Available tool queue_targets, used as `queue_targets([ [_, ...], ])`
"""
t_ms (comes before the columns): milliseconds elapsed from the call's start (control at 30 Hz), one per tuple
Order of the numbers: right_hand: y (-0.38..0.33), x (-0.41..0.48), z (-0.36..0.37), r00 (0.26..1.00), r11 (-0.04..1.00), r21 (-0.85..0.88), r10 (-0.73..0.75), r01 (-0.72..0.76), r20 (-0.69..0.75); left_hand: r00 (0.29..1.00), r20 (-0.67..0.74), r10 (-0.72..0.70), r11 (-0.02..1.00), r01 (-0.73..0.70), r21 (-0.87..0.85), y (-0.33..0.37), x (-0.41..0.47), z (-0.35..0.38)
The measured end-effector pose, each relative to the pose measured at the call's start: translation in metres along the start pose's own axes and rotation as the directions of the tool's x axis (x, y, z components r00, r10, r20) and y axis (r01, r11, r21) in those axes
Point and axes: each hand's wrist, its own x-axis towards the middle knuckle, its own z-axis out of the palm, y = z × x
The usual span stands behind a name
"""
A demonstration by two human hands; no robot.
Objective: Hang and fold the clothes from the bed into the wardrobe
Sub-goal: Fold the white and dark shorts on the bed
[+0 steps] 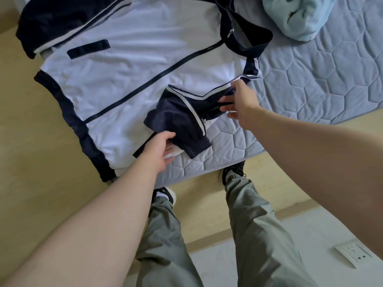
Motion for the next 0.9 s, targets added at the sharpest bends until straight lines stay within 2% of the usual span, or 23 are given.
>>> queue_targets([
  [67,-0.003,0.001,0.003,1.0,1.0,-0.021,0.005,-0.005,-0.008,0.999,0.05,0.023,0.994,-0.028,0.103,-0.002,0.001,0.006],
  [167,-0.005,0.004,0.008,0.999,0.991,-0.135,-0.031,0.026,-0.035,0.992,0.115,0.054,0.995,-0.063,0.076,0.004,0.004,0.015],
  [233,-0.004,0.007,0.01,0.995,0.969,-0.238,-0.086,0.074,-0.041,0.982,0.187,0.038,0.996,-0.022,-0.088,0.017,0.005,0.018],
  [267,-0.004,0.01,0.012,0.993,0.956,-0.276,-0.111,0.094,-0.046,0.976,0.215,0.045,0.972,0.007,-0.235,0.026,0.004,0.017],
  [300,-0.004,0.012,0.014,0.989,0.941,-0.318,-0.136,0.113,-0.052,0.973,0.217,0.079,0.916,0.015,-0.401,0.037,0.004,0.014],
  [367,-0.004,0.019,0.018,0.979,0.879,-0.454,-0.193,0.143,-0.066,0.977,0.135,0.163,0.738,-0.03,-0.675,0.063,0.005,-0.002],
  [467,-0.005,0.028,0.024,0.965,0.745,-0.65,-0.253,0.152,-0.065,0.981,-0.016,0.192,0.427,-0.099,-0.899,0.093,0.012,-0.037],
  [500,-0.005,0.031,0.026,0.965,0.698,-0.702,-0.255,0.145,-0.054,0.981,-0.041,0.188,0.396,-0.114,-0.911,0.096,0.016,-0.047],
  [533,-0.005,0.035,0.028,0.966,0.651,-0.748,-0.253,0.133,-0.049,0.982,-0.057,0.179,0.429,-0.13,-0.894,0.098,0.021,-0.056],
  [567,-0.005,0.037,0.03,0.964,0.608,-0.785,-0.261,0.117,-0.059,0.983,-0.078,0.167,0.518,-0.154,-0.841,0.098,0.026,-0.061],
  [633,-0.003,0.041,0.032,0.941,0.539,-0.836,-0.325,0.1,-0.097,0.976,-0.146,0.159,0.751,-0.216,-0.623,0.092,0.033,-0.06],
  [700,-0.002,0.041,0.032,0.906,0.485,-0.868,-0.406,0.105,-0.118,0.925,-0.314,0.212,0.913,-0.302,-0.275,0.084,0.036,-0.05],
  [733,0.0,0.041,0.032,0.892,0.452,-0.885,-0.438,0.109,-0.114,0.859,-0.403,0.316,0.934,-0.357,-0.027,0.079,0.038,-0.045],
  [767,0.001,0.041,0.031,0.88,0.408,-0.906,-0.464,0.116,-0.096,0.763,-0.432,0.481,0.876,-0.396,0.276,0.073,0.04,-0.043],
  [800,0.002,0.04,0.031,0.872,0.353,-0.927,-0.485,0.126,-0.066,0.657,-0.367,0.658,0.718,-0.402,0.568,0.068,0.042,-0.041],
  [833,0.004,0.04,0.032,0.866,0.3,-0.944,-0.498,0.138,-0.032,0.552,-0.245,0.797,0.497,-0.371,0.784,0.062,0.044,-0.041],
  [867,0.005,0.04,0.032,0.863,0.258,-0.955,-0.506,0.147,-0.004,0.476,-0.109,0.873,0.288,-0.322,0.902,0.058,0.046,-0.041],
  [900,0.006,0.039,0.034,0.86,0.23,-0.961,-0.511,0.153,0.014,0.463,-0.01,0.886,0.154,-0.275,0.949,0.057,0.049,-0.041],
])
